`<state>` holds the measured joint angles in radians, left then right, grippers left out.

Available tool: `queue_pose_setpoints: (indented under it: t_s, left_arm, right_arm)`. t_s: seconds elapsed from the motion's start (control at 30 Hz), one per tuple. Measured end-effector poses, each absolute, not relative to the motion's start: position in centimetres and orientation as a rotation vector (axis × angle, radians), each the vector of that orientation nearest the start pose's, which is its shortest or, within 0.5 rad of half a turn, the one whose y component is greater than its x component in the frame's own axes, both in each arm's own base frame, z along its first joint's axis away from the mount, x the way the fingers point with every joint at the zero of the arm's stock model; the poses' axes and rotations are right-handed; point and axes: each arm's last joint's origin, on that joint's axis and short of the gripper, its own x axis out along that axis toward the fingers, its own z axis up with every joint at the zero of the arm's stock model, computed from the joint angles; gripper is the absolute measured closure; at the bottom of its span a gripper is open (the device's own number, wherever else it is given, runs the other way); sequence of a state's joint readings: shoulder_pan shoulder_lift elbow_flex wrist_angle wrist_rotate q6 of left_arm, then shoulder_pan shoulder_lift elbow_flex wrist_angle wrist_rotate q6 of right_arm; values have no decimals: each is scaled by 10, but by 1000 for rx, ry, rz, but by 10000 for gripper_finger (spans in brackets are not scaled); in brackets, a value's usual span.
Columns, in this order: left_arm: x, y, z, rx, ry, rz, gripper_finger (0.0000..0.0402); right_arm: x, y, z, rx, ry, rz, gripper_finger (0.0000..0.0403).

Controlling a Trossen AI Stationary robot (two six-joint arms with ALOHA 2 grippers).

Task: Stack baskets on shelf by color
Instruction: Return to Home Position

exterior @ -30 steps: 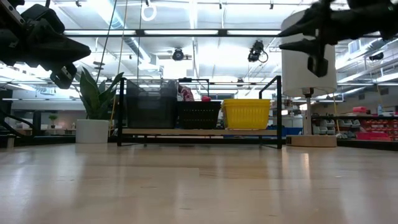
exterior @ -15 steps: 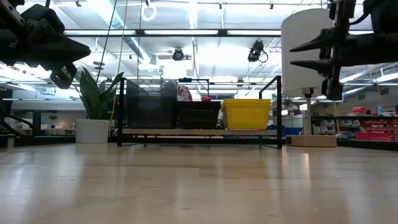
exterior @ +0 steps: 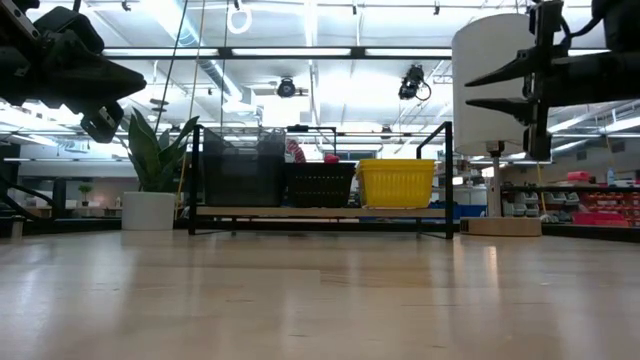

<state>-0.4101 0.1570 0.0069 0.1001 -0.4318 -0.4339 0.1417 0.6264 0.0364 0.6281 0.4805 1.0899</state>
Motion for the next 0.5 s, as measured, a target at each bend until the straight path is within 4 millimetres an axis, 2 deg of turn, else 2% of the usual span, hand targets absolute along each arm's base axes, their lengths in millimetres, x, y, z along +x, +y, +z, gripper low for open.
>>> queue_pose_setpoints:
  t_s: [0.2, 0.5]
  left_arm:
    - [101, -30, 163, -414, 40, 32, 373]
    - [101, -30, 163, -413, 40, 31, 364]
  right_arm:
    - [139, 7, 172, 988, -173, -290, 302]
    - [139, 7, 172, 988, -172, -287, 302]
